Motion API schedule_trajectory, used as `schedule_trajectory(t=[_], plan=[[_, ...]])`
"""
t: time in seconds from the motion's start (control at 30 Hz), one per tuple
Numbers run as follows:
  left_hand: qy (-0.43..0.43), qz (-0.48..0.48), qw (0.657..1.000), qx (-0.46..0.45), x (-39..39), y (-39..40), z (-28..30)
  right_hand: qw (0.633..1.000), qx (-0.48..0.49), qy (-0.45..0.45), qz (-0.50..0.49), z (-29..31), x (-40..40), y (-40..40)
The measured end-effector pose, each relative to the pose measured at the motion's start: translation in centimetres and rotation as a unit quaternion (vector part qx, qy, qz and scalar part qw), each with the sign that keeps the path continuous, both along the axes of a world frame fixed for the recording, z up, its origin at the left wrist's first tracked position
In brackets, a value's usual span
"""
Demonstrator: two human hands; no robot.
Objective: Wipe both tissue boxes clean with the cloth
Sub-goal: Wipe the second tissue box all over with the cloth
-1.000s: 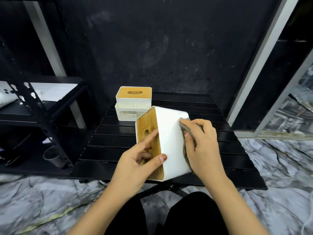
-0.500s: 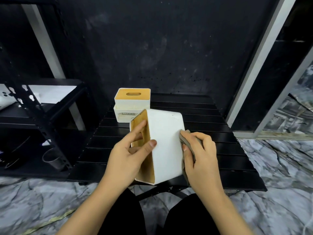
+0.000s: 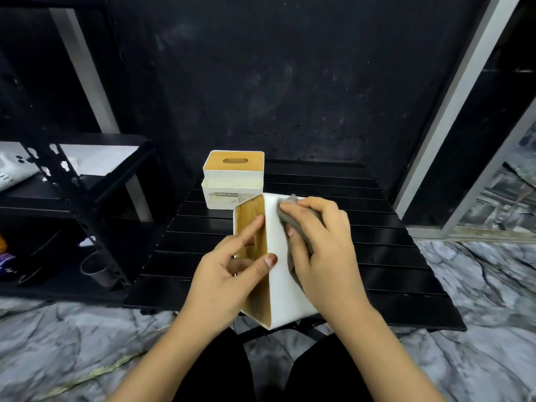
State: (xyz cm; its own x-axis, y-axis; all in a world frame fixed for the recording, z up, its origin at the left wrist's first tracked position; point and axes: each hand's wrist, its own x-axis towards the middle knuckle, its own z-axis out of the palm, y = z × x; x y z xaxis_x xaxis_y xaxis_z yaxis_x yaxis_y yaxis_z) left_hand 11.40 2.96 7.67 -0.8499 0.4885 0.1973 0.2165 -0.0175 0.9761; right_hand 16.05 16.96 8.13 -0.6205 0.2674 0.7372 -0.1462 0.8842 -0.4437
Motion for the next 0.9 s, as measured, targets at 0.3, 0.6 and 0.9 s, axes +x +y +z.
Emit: schedule_trajectory(t=[0.3,0.6,0.9], plan=[[0.014,-0.014,1.0,0.002,0.1,-0.1,-0.3,0.999,0.021,0.022,-0.01,-0.4,0.3,-1.7],[0.018,-0.006,1.0,-0.013,-0.3,-0.2,-0.6,1.0,-0.014,-0.006,-0.026,0.7,-0.7,1.0],[-0.018,0.017,1.0,-0.005,-0.4,-0.1,-0.2,0.995,-0.051,-0.01,-0.08,-1.5,0.4,2.5]])
